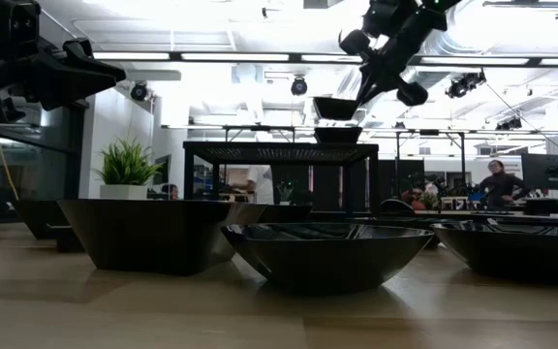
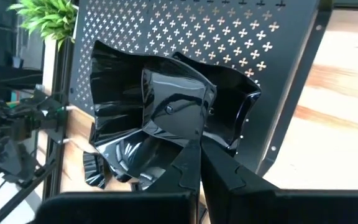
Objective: Pick & Place Mini shaped plates
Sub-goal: Stack the distorted square plate on top of the distorted square plate on the shelf
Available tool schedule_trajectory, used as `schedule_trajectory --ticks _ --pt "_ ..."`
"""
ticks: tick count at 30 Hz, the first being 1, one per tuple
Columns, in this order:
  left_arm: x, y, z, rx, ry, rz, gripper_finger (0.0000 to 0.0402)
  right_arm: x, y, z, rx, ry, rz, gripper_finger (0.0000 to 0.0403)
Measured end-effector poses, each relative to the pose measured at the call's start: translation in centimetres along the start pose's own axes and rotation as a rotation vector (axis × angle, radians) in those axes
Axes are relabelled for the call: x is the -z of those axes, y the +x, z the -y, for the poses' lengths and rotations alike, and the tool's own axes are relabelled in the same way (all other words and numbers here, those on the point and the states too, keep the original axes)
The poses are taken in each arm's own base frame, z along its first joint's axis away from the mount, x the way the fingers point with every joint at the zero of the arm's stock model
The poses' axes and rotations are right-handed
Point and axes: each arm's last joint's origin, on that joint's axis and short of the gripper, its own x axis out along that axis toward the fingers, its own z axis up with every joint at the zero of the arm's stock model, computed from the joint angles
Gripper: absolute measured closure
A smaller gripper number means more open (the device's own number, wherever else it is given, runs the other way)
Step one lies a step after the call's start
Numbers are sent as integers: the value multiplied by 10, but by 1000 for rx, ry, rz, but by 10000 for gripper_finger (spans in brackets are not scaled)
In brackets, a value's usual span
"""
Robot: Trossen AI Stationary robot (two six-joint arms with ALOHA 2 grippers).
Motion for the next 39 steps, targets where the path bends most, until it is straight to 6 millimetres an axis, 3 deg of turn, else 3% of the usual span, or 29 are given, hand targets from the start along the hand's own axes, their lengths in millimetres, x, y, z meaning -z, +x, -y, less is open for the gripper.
schedule_trajectory --ticks 8,39 --pt "0 0 0 0 0 0 282 -2 8 2 17 8 -19 403" --pt "0 0 0 0 0 0 282 1 9 3 75 7 -7 402"
